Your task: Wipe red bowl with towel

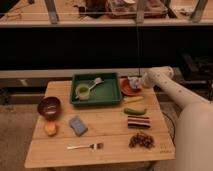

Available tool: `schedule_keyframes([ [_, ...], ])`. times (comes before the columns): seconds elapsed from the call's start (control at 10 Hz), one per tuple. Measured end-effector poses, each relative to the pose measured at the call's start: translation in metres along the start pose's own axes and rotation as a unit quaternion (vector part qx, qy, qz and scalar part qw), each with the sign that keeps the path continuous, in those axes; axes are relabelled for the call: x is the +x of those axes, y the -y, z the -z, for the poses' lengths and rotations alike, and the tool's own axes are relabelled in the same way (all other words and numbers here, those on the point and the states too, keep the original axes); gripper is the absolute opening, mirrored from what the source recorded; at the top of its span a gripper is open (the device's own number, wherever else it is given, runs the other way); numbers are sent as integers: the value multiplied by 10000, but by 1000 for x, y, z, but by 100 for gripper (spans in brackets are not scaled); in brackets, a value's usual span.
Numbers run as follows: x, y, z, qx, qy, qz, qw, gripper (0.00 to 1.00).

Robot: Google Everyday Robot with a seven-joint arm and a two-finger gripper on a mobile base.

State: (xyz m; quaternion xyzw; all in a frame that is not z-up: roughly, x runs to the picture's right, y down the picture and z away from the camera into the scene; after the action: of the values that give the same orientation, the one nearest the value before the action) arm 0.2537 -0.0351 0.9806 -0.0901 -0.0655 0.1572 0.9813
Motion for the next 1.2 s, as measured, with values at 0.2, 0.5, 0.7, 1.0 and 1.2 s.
schedule_keyframes([
  [0.2, -11, 5, -10, 91, -45, 11, 9999, 0],
  [0.5, -54, -7, -18, 34, 178, 138, 9997, 0],
  [0.7, -76, -23, -20, -89, 351, 303, 9989, 0],
  [1.0, -76, -38, -15, -216, 436, 382, 9981, 0],
  [1.2, -52, -38, -7, -235, 364, 358, 9984, 0],
])
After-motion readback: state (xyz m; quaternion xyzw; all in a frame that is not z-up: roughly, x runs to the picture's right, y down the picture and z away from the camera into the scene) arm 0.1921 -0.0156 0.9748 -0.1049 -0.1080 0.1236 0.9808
